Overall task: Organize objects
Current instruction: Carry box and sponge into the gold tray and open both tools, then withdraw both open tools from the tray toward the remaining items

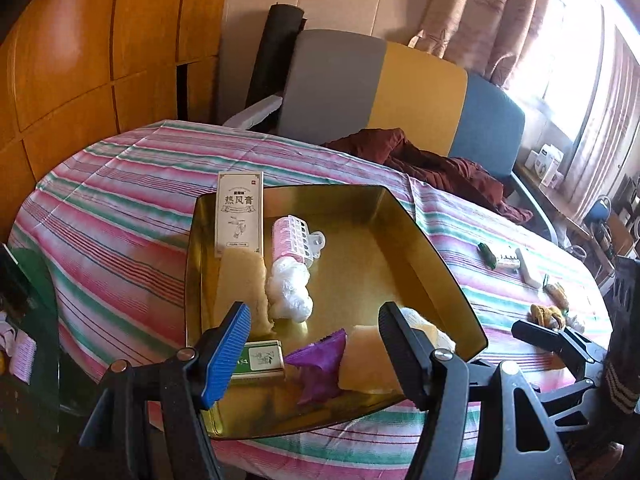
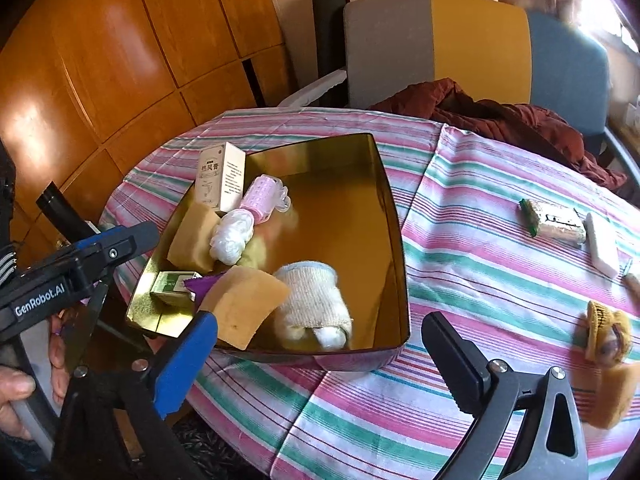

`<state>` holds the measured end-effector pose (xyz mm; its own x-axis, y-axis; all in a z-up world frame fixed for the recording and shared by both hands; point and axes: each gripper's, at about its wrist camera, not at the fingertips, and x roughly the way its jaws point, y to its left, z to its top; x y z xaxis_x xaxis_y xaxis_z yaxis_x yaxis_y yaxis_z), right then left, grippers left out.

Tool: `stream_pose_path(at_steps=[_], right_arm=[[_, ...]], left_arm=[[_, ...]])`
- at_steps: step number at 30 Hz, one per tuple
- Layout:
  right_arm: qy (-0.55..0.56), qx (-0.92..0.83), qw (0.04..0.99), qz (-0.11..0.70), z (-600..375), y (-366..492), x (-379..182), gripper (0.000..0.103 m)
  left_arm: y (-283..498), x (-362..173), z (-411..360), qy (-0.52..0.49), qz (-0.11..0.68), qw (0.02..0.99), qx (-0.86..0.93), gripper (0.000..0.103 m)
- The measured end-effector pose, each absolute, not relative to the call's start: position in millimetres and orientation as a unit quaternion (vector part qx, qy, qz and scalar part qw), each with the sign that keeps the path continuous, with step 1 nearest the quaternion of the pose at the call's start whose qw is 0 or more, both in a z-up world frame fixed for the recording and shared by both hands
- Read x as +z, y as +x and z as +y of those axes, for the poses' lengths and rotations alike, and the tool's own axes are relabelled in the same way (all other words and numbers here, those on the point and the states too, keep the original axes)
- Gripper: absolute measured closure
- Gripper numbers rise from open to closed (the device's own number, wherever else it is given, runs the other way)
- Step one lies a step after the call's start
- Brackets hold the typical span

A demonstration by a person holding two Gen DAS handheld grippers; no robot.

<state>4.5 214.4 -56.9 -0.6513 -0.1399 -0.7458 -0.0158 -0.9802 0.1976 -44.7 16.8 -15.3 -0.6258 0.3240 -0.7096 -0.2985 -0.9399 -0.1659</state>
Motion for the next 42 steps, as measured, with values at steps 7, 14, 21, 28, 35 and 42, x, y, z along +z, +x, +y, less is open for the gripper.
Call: stream_pose_path(at_steps=[7,14,21,28,35,42], right_arm=[[0.416,-0.904,0.026,-0.095,217.8,8.2,-58.5,0.0],[0.414,-0.905,0.022,-0.096,221.4,10.4,-57.4,0.0],[0.415,-0.904,0.015,-0.102,227.9,12.7,-59.4,0.0],[0.415,-0.903,-0.004,-0.109,242.7,18.0,-61.4,0.0],[0.417,-0.897,-0.054,-0.133,284.0,32.1,-63.2,0.0],[0.413,-0.883,-0.141,-0.172,365.5,68.8,-58.8,0.0]], left_arm=[[-42.2,-17.1,22.5,-0.4,-0.008,0.178,0.899,0.036],[-40.7,-17.0,24.8,-0.401,-0.003,0.179,0.898,0.036],[-38.5,-16.2,28.4,-0.401,0.002,0.186,0.897,0.036],[-34.8,-10.1,36.1,-0.395,0.007,0.2,0.897,0.036],[-28.5,1.0,62.0,-0.387,0.013,0.247,0.888,0.036],[-19.9,13.8,106.1,-0.376,0.039,0.314,0.871,0.036]])
